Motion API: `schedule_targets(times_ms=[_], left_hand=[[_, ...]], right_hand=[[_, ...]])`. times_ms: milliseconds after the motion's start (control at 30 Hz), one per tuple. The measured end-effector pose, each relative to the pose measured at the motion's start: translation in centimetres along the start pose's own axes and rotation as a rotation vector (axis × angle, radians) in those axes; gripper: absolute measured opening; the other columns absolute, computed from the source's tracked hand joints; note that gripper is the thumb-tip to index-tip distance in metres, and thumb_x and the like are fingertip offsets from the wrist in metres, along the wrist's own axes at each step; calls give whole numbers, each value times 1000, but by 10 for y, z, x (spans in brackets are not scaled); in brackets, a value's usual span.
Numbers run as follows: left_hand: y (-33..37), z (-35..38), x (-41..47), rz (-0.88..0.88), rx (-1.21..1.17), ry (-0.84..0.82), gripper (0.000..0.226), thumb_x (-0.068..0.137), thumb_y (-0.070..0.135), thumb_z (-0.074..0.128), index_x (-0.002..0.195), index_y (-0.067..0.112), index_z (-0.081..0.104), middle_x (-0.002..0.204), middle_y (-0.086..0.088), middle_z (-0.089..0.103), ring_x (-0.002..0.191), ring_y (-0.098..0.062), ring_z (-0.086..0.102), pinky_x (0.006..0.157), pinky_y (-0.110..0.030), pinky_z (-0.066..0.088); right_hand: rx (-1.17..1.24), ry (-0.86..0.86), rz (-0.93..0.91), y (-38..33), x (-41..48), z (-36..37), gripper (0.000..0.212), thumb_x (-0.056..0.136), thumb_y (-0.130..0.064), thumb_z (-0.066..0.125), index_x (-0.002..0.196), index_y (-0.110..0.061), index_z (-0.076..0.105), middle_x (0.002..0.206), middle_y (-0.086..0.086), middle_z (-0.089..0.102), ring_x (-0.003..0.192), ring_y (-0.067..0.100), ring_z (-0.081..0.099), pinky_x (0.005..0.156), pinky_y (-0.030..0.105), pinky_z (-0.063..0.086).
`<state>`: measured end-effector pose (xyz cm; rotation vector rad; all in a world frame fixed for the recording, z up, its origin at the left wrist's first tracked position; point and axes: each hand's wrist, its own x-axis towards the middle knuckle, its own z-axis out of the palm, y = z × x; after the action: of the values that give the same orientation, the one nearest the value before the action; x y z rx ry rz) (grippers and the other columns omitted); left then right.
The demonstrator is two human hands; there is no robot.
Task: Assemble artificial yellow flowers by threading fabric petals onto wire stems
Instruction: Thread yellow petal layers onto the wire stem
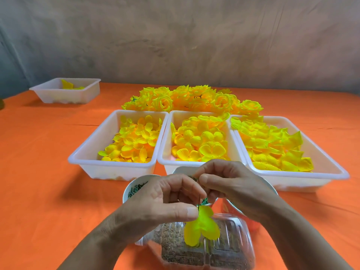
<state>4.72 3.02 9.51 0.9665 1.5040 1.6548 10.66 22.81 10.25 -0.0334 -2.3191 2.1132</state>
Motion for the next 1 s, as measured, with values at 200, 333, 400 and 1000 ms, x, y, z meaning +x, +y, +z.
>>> schedule_targets(times_ms=[200,333,400,1000], left_hand=[[-6,6,2,23,36,81,13,72,22,75,84,19,76,77,6,69,70,-3,61,65,-13,47],[-9,6,2,41,49,91,11,73,28,75,83,23,76,74,8,68,68,-1,59,65,-13,45],[-10,6,3,44,31,93,9,73,29,75,82,25,76,72,10,67,67,-1,58,65,-13,45],[-16,4,4,-3,58,127,53,77,33,80,104,-10,64,92,-22,62,91,-26,56,84,-41,43]], right_hand=[[134,-74,-74,-25,-28,-1,16,76,-7,67,92,-9,65,72,14,63,61,22,59,56,25,50],[78,-99,-112,-34,-37,3,16,74,-4,69,86,-13,65,71,5,63,63,14,59,55,21,48],[39,-134,-102,-36,-39,7,20,73,-6,69,83,-23,71,74,0,65,64,10,59,56,20,47],[-164,-89,-144,-33,-38,23,17,76,-9,77,87,-18,70,61,-12,53,57,9,43,53,20,38]])
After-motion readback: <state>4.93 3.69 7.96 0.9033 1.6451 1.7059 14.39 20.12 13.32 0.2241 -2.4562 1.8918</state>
